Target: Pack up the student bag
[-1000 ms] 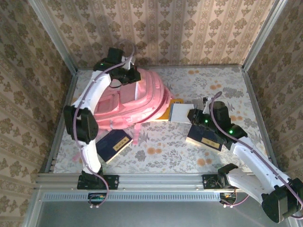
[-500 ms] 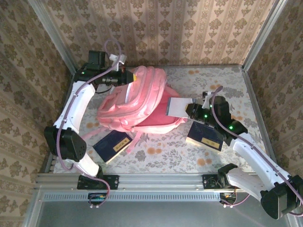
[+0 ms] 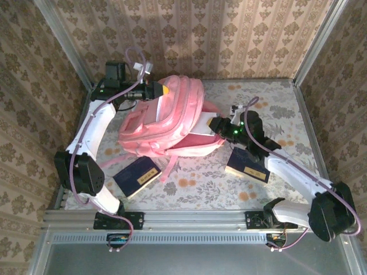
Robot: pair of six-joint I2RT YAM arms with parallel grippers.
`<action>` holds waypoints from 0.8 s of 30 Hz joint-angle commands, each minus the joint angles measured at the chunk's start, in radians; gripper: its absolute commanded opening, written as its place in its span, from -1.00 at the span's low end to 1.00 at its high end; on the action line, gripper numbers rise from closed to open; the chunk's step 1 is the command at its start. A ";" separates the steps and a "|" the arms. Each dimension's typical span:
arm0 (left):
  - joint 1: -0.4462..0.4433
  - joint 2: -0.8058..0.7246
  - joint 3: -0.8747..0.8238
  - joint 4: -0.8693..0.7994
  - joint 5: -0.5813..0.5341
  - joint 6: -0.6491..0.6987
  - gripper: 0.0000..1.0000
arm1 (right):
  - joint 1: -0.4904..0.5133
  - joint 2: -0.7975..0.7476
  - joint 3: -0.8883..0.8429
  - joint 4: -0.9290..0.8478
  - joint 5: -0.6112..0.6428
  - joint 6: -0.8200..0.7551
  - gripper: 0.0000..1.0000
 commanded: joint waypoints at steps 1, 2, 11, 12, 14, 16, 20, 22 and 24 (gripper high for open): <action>0.002 -0.072 0.035 0.182 0.124 -0.020 -1.00 | 0.019 0.093 0.080 0.146 -0.009 0.083 -1.00; 0.002 -0.071 0.033 0.193 0.119 -0.031 -1.00 | 0.031 0.130 0.108 0.156 -0.007 0.067 -1.00; -0.001 -0.051 0.021 0.259 0.136 -0.083 -1.00 | 0.145 0.459 0.336 0.185 0.058 0.051 -1.00; 0.000 -0.050 0.025 0.261 0.138 -0.087 -1.00 | 0.156 0.491 0.367 0.161 0.074 0.051 -1.00; 0.001 -0.045 0.031 0.275 0.139 -0.099 -1.00 | 0.178 0.565 0.428 0.124 0.104 0.065 -1.00; 0.002 -0.039 0.036 0.281 0.140 -0.110 -1.00 | 0.193 0.630 0.465 0.155 0.118 0.088 -0.98; 0.009 -0.021 0.039 0.290 0.137 -0.129 -1.00 | 0.229 0.749 0.541 0.230 0.153 0.113 -0.74; 0.020 -0.014 0.036 0.306 0.135 -0.146 -1.00 | 0.246 0.811 0.596 0.248 0.139 0.106 -0.26; 0.038 -0.008 0.026 0.338 0.134 -0.178 -1.00 | 0.250 0.853 0.627 0.258 0.109 0.111 0.09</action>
